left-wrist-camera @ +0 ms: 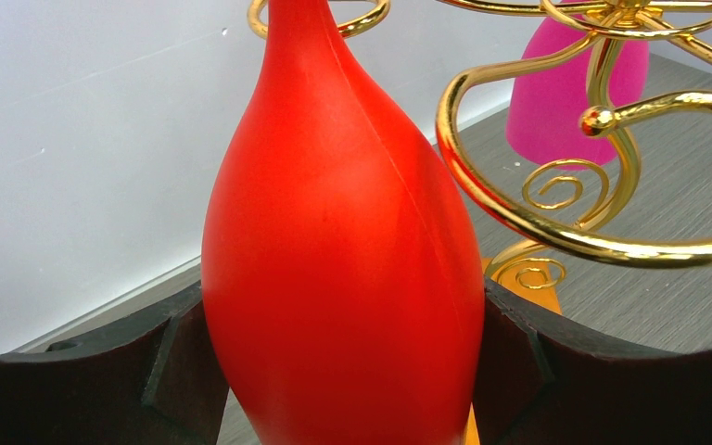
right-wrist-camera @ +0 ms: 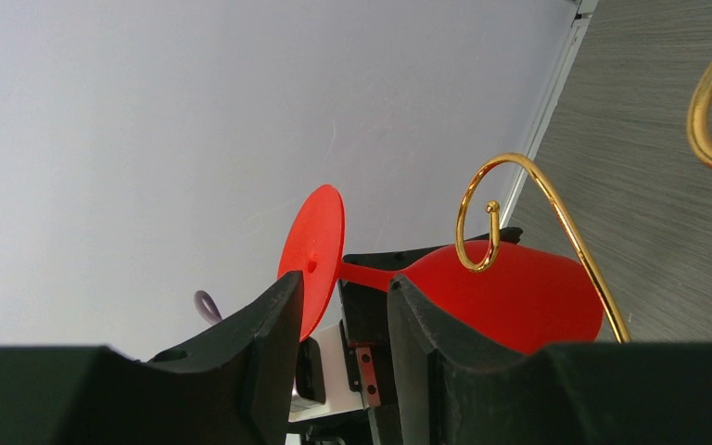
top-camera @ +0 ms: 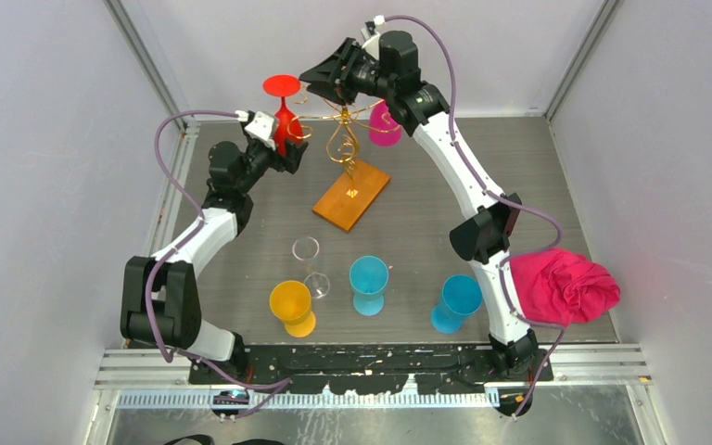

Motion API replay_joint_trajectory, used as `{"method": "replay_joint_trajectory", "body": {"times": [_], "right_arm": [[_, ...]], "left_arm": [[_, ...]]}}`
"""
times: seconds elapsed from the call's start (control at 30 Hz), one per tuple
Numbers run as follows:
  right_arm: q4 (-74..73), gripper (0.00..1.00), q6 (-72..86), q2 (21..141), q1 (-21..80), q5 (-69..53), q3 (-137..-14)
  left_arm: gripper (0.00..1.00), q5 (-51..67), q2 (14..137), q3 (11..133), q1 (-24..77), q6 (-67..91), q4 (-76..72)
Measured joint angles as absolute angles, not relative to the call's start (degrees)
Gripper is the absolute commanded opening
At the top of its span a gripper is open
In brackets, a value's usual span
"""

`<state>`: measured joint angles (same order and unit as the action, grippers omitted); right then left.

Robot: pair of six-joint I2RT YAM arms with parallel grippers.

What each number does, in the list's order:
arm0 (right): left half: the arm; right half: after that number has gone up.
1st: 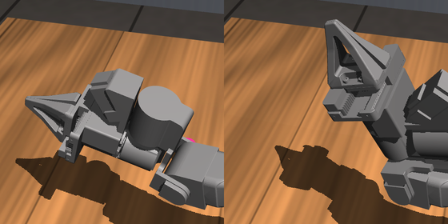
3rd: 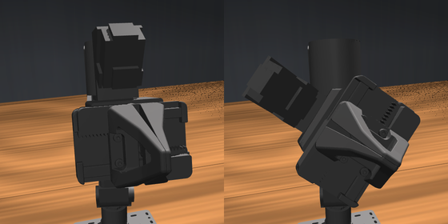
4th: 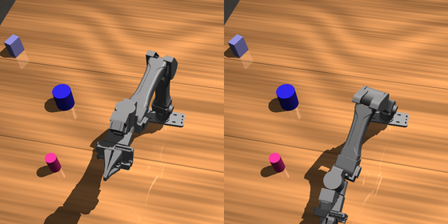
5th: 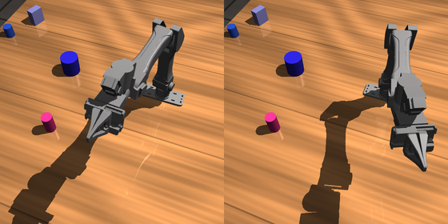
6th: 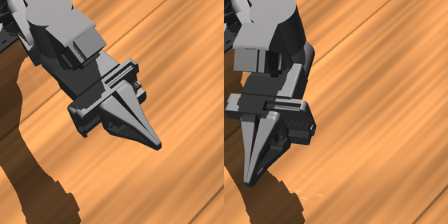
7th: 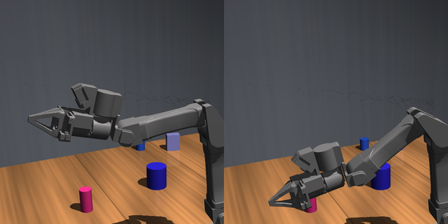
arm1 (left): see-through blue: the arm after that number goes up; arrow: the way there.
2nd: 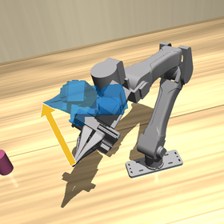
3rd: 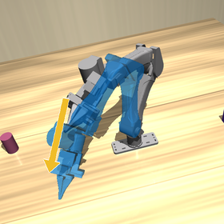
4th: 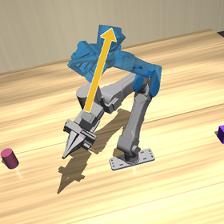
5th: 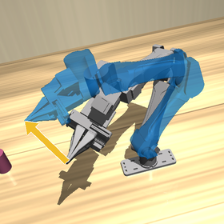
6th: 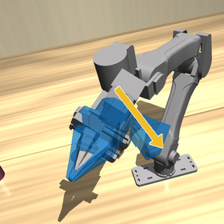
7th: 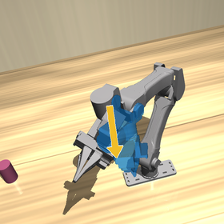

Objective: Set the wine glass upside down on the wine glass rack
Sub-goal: Turn the wine glass upside down at the wine rack.

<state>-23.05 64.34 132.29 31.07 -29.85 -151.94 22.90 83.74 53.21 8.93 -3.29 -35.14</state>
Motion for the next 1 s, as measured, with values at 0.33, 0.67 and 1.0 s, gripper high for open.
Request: {"method": "replay_joint_trajectory", "body": {"times": [0.33,0.67,1.0], "right_arm": [[-23.92,0.42,64.16,131.74,31.57,-29.67,-152.16],[-24.1,0.35,63.96,131.72,32.82,-29.67,-152.18],[-24.71,0.17,63.79,131.72,33.28,-29.69,-152.18]], "left_arm": [[0.43,22.04,83.74,53.21,9.89,-4.62,-35.14],[0.43,21.61,83.74,53.21,10.31,-5.23,-35.11],[0.43,20.75,83.72,53.21,10.52,-5.5,-35.22]]}}
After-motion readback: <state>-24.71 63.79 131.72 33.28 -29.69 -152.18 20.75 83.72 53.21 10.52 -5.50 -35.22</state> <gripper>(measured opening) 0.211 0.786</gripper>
